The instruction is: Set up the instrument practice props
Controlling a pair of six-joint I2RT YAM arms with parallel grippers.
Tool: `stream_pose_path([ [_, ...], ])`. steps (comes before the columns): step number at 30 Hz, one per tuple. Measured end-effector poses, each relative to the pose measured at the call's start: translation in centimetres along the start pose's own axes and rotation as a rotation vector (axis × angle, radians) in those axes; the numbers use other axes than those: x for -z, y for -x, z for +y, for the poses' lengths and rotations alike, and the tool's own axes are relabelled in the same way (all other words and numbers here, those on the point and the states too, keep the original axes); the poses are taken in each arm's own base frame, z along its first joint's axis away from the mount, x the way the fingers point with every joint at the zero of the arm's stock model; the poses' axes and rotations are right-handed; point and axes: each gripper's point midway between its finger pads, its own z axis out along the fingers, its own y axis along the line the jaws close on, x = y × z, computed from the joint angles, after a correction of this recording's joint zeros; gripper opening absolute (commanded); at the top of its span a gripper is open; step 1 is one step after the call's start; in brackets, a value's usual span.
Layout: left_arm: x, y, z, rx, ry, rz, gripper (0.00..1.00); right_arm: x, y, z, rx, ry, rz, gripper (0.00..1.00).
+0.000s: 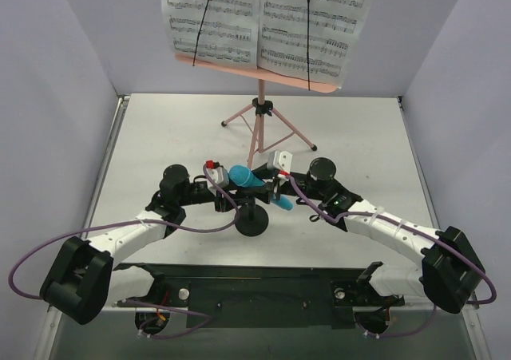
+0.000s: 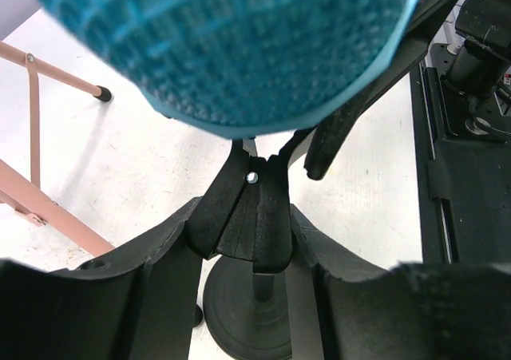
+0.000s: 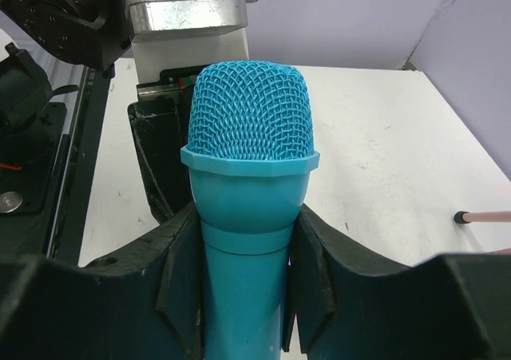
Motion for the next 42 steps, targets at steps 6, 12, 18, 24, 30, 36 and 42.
stream_pose_path([
  [6, -0.1, 0.1, 0.0, 0.011, -0.001, -0.008, 0.36, 0.2, 0.2, -0.3, -0.021, -0.045, -0.055, 0.01],
  [12, -0.1, 0.5, 0.2, 0.021, 0.013, -0.022, 0.84, 0.4, 0.4, -0.5, -0.043, -0.073, -0.09, 0.29],
  [18, 0.0, 2.0, 0.5, 0.016, 0.038, -0.063, 0.88, 0.5, 0.2, -0.5, -0.055, -0.079, -0.079, 0.68],
  [24, 0.0, 2.5, 0.3, 0.046, 0.04, -0.08, 0.89, 1.4, -0.1, 0.1, -0.062, -0.079, -0.039, 0.85],
  [30, 0.9, 3.0, 0.0, 0.062, 0.083, -0.105, 0.9, 3.5, 2.5, 0.7, 0.003, -0.094, -0.057, 0.87],
  [36, 1.7, 3.3, 0.2, 0.057, 0.148, -0.124, 0.9, 6.9, 4.4, 1.8, 0.057, -0.142, -0.082, 0.83],
  [42, 2.3, 3.4, 0.9, 0.099, 0.219, -0.128, 0.9, 10.3, 3.8, 0.7, -0.014, -0.329, -0.077, 0.7],
])
